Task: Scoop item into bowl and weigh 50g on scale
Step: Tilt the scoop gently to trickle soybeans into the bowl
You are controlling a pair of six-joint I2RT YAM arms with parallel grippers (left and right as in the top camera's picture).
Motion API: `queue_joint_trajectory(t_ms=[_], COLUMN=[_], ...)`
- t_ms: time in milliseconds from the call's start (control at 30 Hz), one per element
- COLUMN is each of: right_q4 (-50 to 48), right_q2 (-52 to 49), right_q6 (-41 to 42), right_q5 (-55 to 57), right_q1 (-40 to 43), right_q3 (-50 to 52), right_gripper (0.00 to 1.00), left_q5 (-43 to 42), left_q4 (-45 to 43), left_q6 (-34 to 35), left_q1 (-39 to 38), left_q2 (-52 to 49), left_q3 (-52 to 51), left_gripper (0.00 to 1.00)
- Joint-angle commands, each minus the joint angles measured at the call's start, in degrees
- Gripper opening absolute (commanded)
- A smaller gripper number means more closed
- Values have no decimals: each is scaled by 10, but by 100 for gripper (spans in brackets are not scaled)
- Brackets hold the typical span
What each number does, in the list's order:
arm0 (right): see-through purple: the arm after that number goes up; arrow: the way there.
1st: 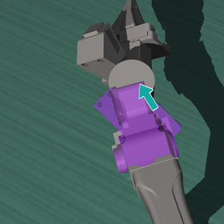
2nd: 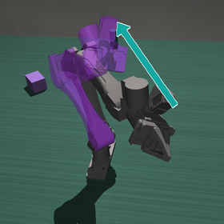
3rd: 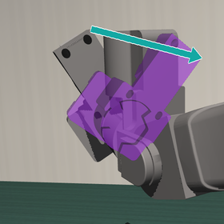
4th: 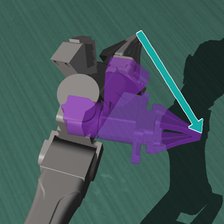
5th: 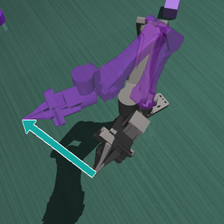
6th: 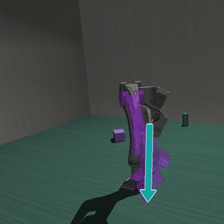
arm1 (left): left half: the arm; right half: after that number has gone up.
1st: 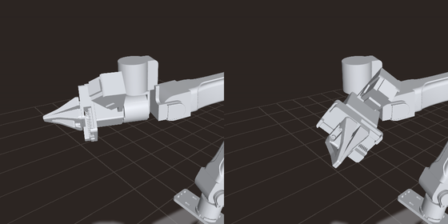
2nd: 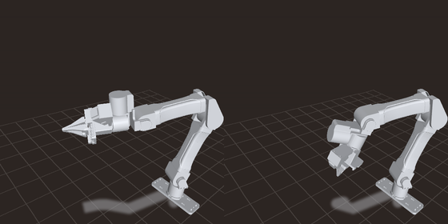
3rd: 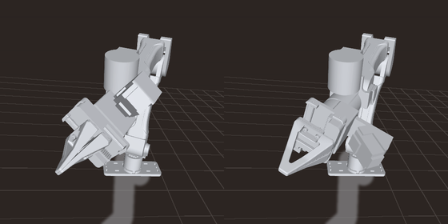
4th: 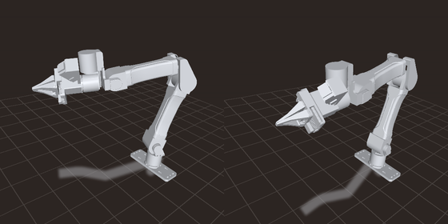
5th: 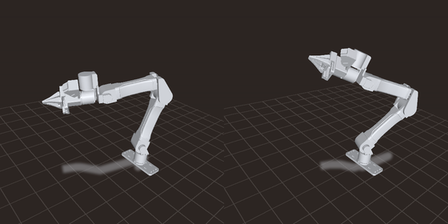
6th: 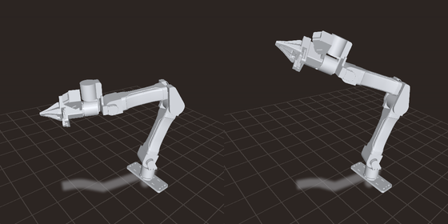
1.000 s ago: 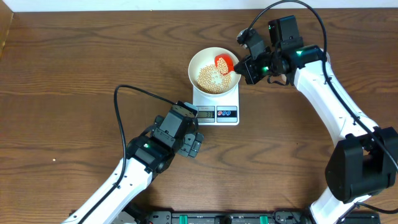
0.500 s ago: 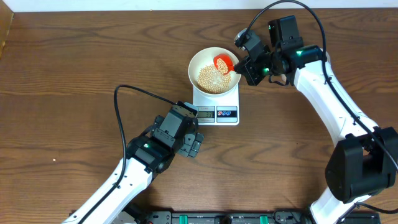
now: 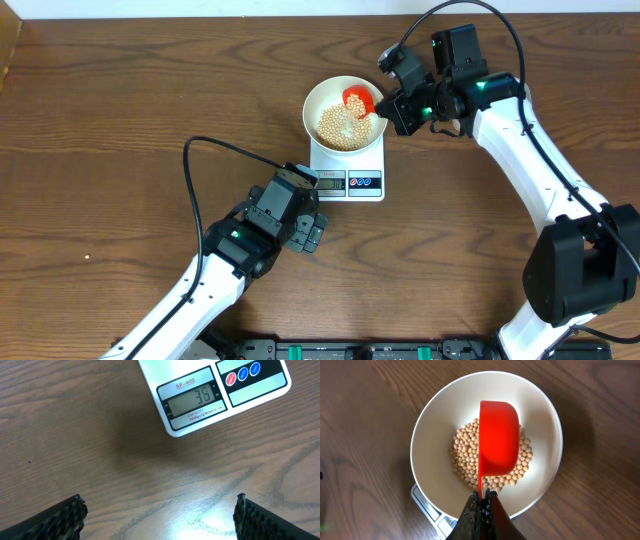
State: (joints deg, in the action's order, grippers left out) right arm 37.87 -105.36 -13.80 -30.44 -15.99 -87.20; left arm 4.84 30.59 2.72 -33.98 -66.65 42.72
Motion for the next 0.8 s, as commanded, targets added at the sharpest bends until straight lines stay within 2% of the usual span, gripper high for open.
queue_joint_trajectory(t_ms=[0,767], right_q4=[-2,-4], right_q2=[9,9], right_q6=[18,24], right_q5=[-15,-16], right_q1=[-2,-2], right_q3=[-2,-2], right_gripper=[1,1], left_q5=[2,2], left_q4=[0,0], left_q6=[-8,-8], left_q1=[-2,-2], left_q2=[-3,-3], left_q3=[-3,-3], left_gripper=[96,96])
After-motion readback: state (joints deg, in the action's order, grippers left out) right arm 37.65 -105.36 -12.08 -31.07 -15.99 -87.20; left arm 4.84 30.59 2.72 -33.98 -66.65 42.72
